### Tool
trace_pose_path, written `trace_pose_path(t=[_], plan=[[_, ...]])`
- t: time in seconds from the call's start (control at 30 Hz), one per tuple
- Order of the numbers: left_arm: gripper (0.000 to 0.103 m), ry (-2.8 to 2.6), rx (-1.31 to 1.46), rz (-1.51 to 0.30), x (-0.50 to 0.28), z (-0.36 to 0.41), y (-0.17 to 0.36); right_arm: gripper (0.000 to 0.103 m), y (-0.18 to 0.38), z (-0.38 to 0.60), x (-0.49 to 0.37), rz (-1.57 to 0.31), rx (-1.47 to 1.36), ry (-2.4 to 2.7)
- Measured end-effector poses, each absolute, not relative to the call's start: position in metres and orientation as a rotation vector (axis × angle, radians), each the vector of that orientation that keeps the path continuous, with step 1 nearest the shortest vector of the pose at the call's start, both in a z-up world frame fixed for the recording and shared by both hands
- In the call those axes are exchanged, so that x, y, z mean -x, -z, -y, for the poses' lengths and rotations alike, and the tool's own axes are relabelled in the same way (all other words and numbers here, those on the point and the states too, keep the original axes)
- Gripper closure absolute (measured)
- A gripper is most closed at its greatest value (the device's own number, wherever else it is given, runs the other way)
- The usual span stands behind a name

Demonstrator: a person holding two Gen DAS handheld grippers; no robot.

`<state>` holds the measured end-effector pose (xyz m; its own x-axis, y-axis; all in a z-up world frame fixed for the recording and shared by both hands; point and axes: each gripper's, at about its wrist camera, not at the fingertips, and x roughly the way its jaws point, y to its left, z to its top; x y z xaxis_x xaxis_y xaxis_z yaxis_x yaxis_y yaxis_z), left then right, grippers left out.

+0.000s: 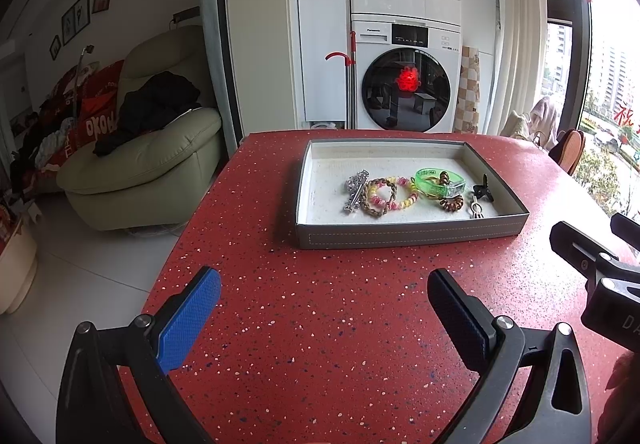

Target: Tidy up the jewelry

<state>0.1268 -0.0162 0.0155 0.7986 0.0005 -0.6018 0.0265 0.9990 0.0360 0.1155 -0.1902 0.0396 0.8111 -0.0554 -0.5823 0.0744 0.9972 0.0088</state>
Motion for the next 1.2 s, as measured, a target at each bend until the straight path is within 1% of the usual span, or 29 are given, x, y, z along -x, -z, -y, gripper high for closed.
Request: trace_pose_path(t=[1.2], plan=[[0.000, 0.018, -0.044, -0.645, -0.1266, 0.0197, -0.0164, 0.000, -0.0407, 0.1883, -0.1153, -0.619, -0.033, 0.062]])
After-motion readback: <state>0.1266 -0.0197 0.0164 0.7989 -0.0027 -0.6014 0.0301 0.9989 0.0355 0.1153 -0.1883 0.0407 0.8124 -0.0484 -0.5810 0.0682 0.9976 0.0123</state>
